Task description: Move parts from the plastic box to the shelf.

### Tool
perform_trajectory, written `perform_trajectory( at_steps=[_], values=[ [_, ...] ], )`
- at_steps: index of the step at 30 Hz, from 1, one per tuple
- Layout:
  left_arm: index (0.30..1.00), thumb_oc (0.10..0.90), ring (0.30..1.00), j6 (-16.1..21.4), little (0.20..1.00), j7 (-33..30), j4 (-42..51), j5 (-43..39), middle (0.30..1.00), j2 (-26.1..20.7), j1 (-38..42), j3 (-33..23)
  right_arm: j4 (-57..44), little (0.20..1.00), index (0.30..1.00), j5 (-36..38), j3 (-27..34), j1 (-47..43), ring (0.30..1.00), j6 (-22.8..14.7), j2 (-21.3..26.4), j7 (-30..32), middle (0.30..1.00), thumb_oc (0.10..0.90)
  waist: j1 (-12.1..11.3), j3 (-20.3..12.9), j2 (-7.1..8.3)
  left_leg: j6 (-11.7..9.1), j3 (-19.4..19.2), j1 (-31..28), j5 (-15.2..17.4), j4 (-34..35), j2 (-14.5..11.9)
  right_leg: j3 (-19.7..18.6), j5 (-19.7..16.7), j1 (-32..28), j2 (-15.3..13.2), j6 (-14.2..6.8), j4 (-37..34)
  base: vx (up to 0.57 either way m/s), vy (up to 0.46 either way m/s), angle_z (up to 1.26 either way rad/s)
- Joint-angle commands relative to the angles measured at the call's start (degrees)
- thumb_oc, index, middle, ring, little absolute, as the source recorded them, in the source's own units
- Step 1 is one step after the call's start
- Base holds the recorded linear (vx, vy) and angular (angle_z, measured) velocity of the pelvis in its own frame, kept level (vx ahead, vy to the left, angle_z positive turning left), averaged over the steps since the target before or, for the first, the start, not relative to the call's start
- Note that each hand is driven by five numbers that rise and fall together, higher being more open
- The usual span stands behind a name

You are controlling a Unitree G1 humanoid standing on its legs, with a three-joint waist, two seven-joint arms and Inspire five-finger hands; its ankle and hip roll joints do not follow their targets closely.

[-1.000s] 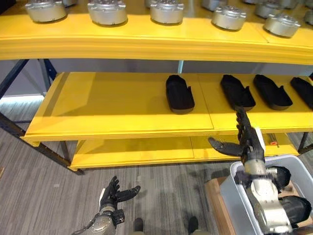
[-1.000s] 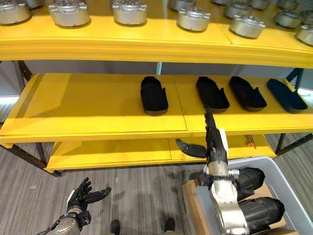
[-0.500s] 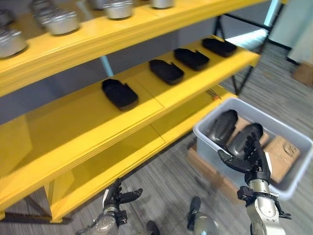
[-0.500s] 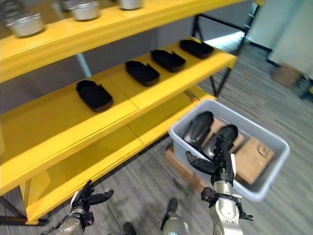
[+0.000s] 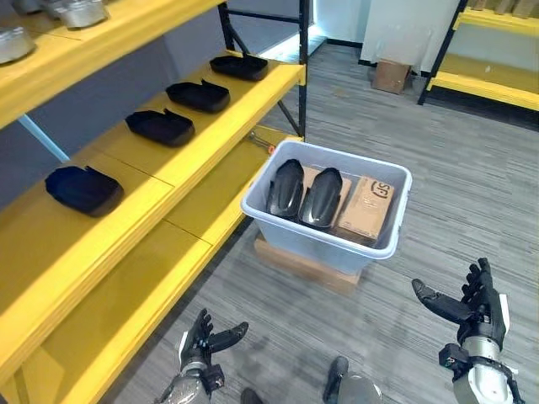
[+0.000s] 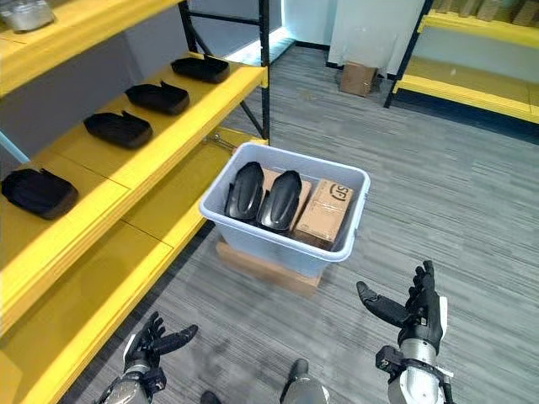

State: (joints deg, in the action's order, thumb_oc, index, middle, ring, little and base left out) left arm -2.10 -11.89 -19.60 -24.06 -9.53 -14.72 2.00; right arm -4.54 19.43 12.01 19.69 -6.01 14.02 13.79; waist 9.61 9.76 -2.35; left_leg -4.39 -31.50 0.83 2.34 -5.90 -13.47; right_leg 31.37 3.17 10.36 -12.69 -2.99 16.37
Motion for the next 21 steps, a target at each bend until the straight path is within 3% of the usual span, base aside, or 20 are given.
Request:
perform_trajectory(
  at_steps=[1,2,3,5,6,7,9,10,11,12,13,15,16,19,20,21],
  values=[
    [1.000,0.900,1.000,4.54,1.000,-0.52,6.73,-0.04,1.000,-3.58,-0.34,-3.14,-7.54,1.000,1.000,0.64,1.93,-6.30,1.000,-6.77,-0.08,-0.26,1.000,0.900,-0.84,0.89,2.08,-3.64,-2.46,-3.79,-1.76,-17.47,-8.12,-5.93,-1.48,-8.57,2.30,-2.81,-12.08,0.19,-0.298,-0.39],
    [1.000,0.900,1.000,4.64,1.000,-0.59,7.06,-0.61,1.000,-3.25,-0.84,-3.29,-7.76,1.000,1.000,0.16,1.70,-6.35,1.000,-6.84,0.51,-0.17,1.000,0.900,-1.30,1.49,2.02,-4.36,-1.37,-2.89,-4.40,-22.51,-10.79,-7.12,0.26,-9.26,4.47,-1.18,-12.02,0.15,-0.250,-0.61],
    [1.000,0.900,1.000,4.76,1.000,-0.73,7.38,-0.96,1.000,-3.01,-1.39,-3.26,-7.92,1.000,1.000,-0.03,1.15,-6.50,1.000,-6.94,1.02,-0.25,1.000,0.900,-2.25,2.46,1.98,-4.83,2.25,-1.44,-7.29,-27.76,-12.23,-8.53,1.59,-9.95,6.38,0.56,-11.92,0.15,-0.286,-0.77],
    [1.000,0.900,1.000,4.86,1.000,-0.84,7.62,-1.86,1.000,-2.46,-1.69,-2.79,-7.77,1.000,1.000,0.32,0.37,-6.65,1.000,-6.98,2.31,-0.67,1.000,0.900,-3.99,4.73,2.91,-4.04,10.13,3.73,-8.40,-34.00,-10.82,-10.58,3.08,-11.06,8.28,2.44,-12.41,0.06,-0.177,-0.98],
    [1.000,0.900,1.000,4.90,1.000,-0.88,7.88,-2.15,1.000,-2.15,-1.98,-2.74,-7.69,1.000,1.000,0.16,0.10,-6.76,1.000,-6.90,2.70,-0.83,1.000,0.900,-4.51,5.01,3.29,-3.27,13.08,6.19,-7.47,-34.23,-8.78,-11.54,3.30,-11.19,8.55,2.45,-12.74,0.07,0.017,-1.03],
    [1.000,0.900,1.000,5.27,1.000,-1.09,8.10,-2.62,1.000,-1.57,-1.79,-2.40,-7.46,1.000,1.000,0.33,-0.68,-7.73,1.000,-7.07,3.47,-1.68,1.000,0.900,-6.42,5.50,4.13,-0.82,19.73,12.37,-2.78,-28.52,-0.16,-14.23,2.58,-11.19,8.05,1.28,-13.40,0.10,0.072,-0.67],
    [1.000,0.900,1.000,5.52,1.000,-0.98,8.37,-3.05,1.000,-1.55,-2.27,-2.59,-7.58,1.000,1.000,0.02,-0.82,-7.90,1.000,-7.04,3.95,-2.38,1.000,0.900,-6.97,5.27,4.50,-0.09,21.78,14.80,-3.19,-18.17,-1.25,-15.54,2.76,-11.30,7.97,-0.03,-13.59,0.18,0.106,-0.49],
    [1.000,0.900,1.000,5.90,1.000,-0.95,8.52,-3.37,1.000,-1.43,-2.47,-2.43,-7.46,1.000,1.000,0.18,-0.99,-8.09,1.000,-7.29,3.96,-2.45,1.000,0.900,-7.35,5.08,4.26,-0.83,22.05,15.10,-6.14,-10.97,-1.92,-15.83,2.85,-11.71,7.97,-0.62,-13.67,0.17,0.083,-0.95],
    [1.000,0.900,1.000,5.93,1.000,-0.95,8.51,-3.38,1.000,-1.41,-2.50,-2.39,-7.43,1.000,1.000,0.20,-0.98,-8.07,1.000,-7.31,4.00,-2.45,1.000,0.900,-7.39,5.06,4.40,-0.88,21.83,14.56,-6.74,-9.95,-1.71,-15.89,2.80,-11.72,7.85,-0.59,-13.68,0.17,0.122,-1.22],
    [1.000,0.900,1.000,6.03,1.000,-0.96,8.45,-3.33,1.000,-1.39,-2.57,-2.18,-6.83,1.000,1.000,0.38,-1.38,-8.25,1.000,-7.43,3.88,-2.60,1.000,0.900,-8.04,5.18,3.84,-2.19,22.70,14.10,-11.31,-2.45,-1.95,-16.17,3.06,-12.15,8.05,-0.91,-13.66,0.11,0.140,-1.00],
    [1.000,0.900,1.000,6.12,1.000,-1.23,8.23,-3.28,1.000,-1.54,-2.36,-2.19,-6.44,1.000,1.000,0.16,-2.00,-8.61,1.000,-7.54,4.04,-2.59,1.000,0.900,-8.82,5.53,3.47,-2.19,24.02,14.69,-14.84,2.82,-2.66,-16.40,2.80,-12.30,8.19,-0.94,-13.48,0.22,0.238,-0.37],
    [1.000,0.900,1.000,6.54,1.000,-1.58,7.28,-3.83,1.000,-1.07,-2.04,-2.46,-6.40,1.000,1.000,0.43,-3.87,-9.34,1.000,-7.33,4.65,-3.45,1.000,0.900,-10.27,5.26,2.14,-4.67,29.38,14.42,-18.11,10.23,-4.07,-19.56,5.06,-14.15,8.51,-1.45,-12.29,0.37,0.320,-0.60],
    [1.000,0.900,1.000,6.70,1.000,-1.62,6.76,-4.51,1.000,-0.70,-2.30,-2.57,-6.81,1.000,1.000,1.02,-4.83,-8.95,1.000,-6.99,4.11,-4.67,1.000,0.900,-10.16,4.69,2.06,-4.15,28.99,12.72,-16.86,10.29,-4.31,-20.58,5.97,-14.84,8.30,-1.87,-11.94,0.40,0.320,-1.69],
    [1.000,0.900,1.000,6.45,1.000,-1.48,6.25,-4.28,1.000,-0.68,-2.34,-2.36,-7.26,1.000,1.000,0.85,-5.37,-8.03,1.000,-6.68,3.43,-5.83,1.000,0.900,-10.61,3.46,1.73,-5.20,28.73,11.44,-18.41,10.86,-4.50,-21.37,6.23,-15.81,8.05,-2.12,-12.02,0.24,0.193,-0.72],
    [1.000,0.900,1.000,6.49,1.000,-1.42,6.30,-4.27,1.000,-0.83,-2.23,-2.13,-7.39,1.000,1.000,0.97,-5.65,-7.87,1.000,-6.42,3.24,-6.18,1.000,0.900,-10.60,3.13,2.12,-4.67,28.39,11.03,-17.73,9.91,-4.01,-21.53,6.21,-16.59,7.27,-2.44,-12.13,0.34,0.263,-0.38],
    [1.000,0.900,1.000,6.46,1.000,-1.18,6.02,-4.05,1.000,-1.88,-1.45,-1.61,-7.95,1.000,1.000,1.00,-6.23,-7.91,1.000,-5.74,2.74,-6.66,1.000,0.900,-10.87,2.49,3.31,-3.29,27.54,10.70,-15.13,6.64,-2.04,-21.80,6.07,-18.25,4.53,-3.83,-12.18,0.34,0.263,-0.39]
  ],
)
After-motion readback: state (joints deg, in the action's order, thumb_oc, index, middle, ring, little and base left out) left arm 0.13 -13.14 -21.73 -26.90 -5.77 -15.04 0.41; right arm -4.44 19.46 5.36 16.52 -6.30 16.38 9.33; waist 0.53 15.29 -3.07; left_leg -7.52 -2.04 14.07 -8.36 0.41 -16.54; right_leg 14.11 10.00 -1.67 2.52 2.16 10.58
